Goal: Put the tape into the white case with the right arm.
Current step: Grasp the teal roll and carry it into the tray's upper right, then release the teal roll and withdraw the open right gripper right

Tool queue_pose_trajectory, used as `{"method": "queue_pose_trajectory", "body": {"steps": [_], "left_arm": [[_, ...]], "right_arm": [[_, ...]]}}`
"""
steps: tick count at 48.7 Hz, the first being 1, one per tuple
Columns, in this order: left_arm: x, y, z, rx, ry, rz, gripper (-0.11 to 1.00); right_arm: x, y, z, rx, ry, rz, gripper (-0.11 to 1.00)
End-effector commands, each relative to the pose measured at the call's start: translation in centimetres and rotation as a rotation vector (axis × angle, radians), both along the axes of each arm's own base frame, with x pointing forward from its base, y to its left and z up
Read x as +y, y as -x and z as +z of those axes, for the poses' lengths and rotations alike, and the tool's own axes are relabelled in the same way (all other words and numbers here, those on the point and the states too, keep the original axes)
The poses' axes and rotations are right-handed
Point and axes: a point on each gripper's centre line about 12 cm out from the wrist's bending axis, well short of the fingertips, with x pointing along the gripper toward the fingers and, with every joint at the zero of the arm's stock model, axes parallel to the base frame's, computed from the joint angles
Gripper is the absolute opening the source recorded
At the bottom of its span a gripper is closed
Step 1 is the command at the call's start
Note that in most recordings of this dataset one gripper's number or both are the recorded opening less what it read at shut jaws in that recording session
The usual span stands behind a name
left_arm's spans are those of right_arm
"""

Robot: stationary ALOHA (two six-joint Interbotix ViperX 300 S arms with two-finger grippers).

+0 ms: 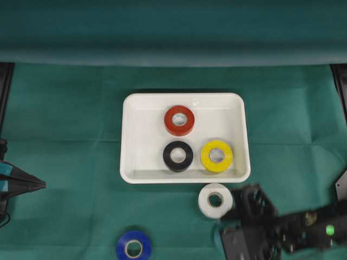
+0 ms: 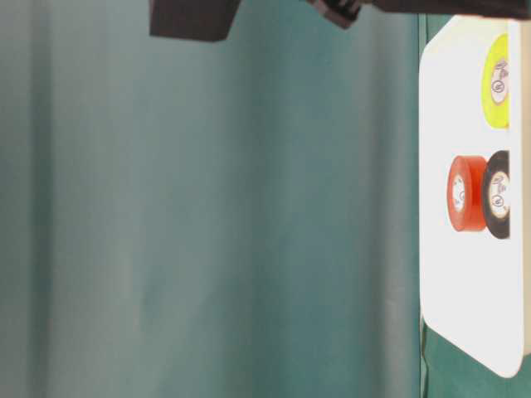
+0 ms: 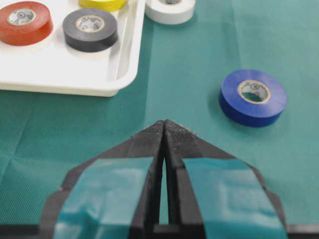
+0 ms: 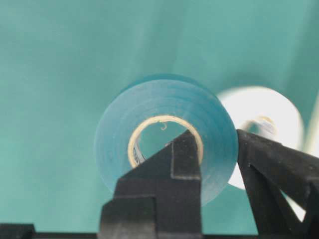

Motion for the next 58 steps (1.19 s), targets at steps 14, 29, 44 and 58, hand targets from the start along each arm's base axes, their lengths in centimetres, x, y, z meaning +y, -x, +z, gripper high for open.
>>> {"method": "queue_pose_trajectory", "body": {"steps": [14,29,44,58], "left_arm": [[0.0,-0.1,0.5,-0.014,0.001,0.003,0.00],[0.0,-0.1,0.4,-0.012,0.001,0.003,0.00],[0.0,-0.1,0.4,-0.015,0.001,0.004,0.00],[0.0,-0.1,0.4,-0.015,0.001,0.002,0.00]], "right_arm": [[-8.2,0.3,1.8,-0.139,-0.014,-0.159,0.00],[-15.8,0.3,1.5,-0.232,-0.033,-0.328,0.00],[-19.6,0.6,0.8,-0.244,0.002,-0.373,0.00],[-21.9,1.3,0.9,-0.266,0.019,-0.408,0.00]]}}
